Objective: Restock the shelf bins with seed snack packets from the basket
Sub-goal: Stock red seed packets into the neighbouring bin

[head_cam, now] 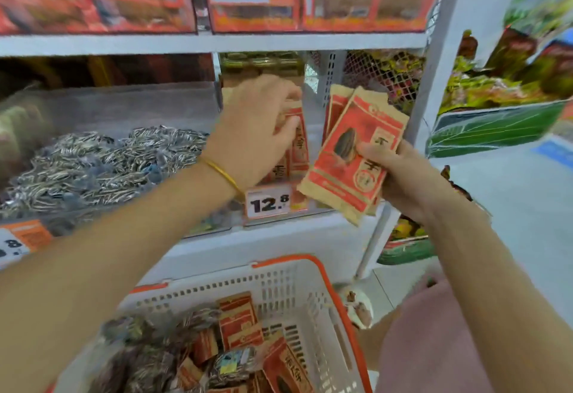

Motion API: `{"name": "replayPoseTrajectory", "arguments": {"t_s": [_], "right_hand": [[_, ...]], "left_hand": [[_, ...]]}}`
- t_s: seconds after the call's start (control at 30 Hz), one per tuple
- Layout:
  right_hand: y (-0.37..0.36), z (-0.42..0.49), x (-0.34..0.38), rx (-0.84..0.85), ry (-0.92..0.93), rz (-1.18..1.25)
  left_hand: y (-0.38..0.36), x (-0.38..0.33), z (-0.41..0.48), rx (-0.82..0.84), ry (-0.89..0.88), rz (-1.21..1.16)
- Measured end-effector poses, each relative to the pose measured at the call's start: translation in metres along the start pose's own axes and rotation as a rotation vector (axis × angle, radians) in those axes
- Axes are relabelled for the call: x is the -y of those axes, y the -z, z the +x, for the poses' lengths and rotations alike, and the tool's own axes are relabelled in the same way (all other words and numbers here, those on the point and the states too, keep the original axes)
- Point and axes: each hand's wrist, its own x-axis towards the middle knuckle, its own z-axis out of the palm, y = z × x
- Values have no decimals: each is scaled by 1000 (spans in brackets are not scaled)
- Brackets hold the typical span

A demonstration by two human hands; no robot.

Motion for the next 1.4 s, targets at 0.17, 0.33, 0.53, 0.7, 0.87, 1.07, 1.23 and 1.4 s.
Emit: {"name": "replayPoseTrajectory", "arguments": {"t_s": [0.17,0.33,0.53,0.7,0.87,1.07,1.23,1.4], "right_hand": [[8,91,23,-13,-263,-93],[3,152,-4,151,-306,-208],[-9,171,-36,71,-120,-463],[-8,157,-39,147,-318,-633],[-20,150,-40,179,-382,-691],[-34,161,-35,-8,-247,-634],[-37,165,-43,-21,-257,-559],[-27,167,-43,17,-336,-557]], "left_hand": [[-13,25,13,285,80,275],[-21,33,7,307,93,311],[-21,35,5,293,75,324],[-23,34,2,269,76,335],[-24,34,1,272,83,329],[-21,33,1,286,81,309],[-21,31,1,302,94,292],[-20,32,1,292,86,291]]}}
